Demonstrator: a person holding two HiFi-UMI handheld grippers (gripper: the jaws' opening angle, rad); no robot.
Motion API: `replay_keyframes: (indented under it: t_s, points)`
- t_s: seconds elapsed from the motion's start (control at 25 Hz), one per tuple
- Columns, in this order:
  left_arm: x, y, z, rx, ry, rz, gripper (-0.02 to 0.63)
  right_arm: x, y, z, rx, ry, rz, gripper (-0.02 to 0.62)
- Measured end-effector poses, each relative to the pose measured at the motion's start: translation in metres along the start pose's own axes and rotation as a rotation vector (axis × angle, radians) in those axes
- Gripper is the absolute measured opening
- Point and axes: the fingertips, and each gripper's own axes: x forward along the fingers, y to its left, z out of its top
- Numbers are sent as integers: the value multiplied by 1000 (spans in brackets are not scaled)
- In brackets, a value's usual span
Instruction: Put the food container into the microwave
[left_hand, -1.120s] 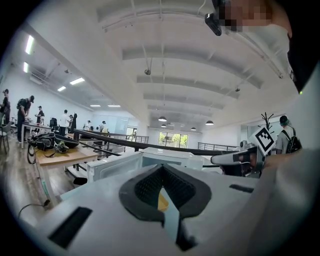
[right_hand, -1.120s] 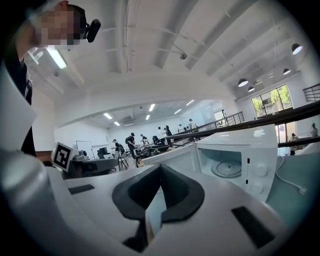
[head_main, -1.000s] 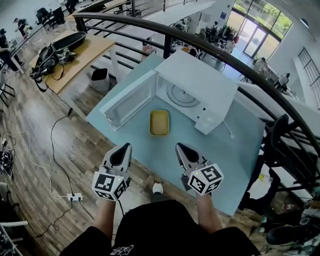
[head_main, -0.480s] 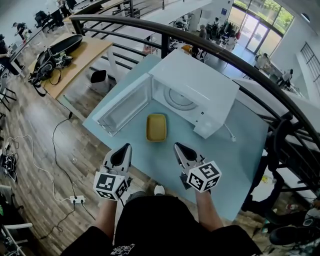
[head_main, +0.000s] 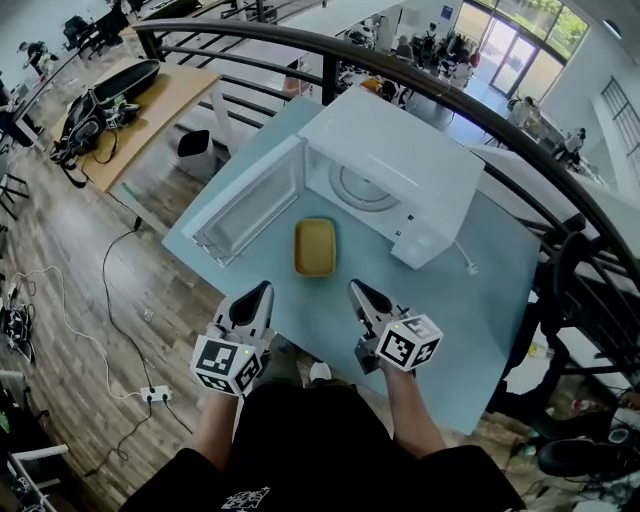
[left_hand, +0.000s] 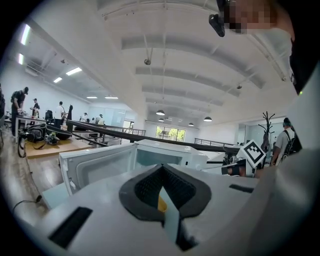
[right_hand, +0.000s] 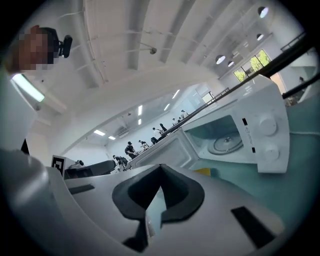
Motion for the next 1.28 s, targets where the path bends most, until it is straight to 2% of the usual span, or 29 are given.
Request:
replay_keyframes:
  t_s: [0.32,0.68,0.88,1.28]
  points:
    - [44,15,-12,0,40,-88,8,30,-31,-28,236,5,-32,6]
    - [85,32,-42,-21,111,-146,8,62,-75,-65,413,17,-87,6]
    - [106,31,-64,-27,174,-179,8,72,-86,-87,472,27,-114,6]
    - [131,37,-97,-45,233,-191,8,86,-110,-123,623,32,-143,8]
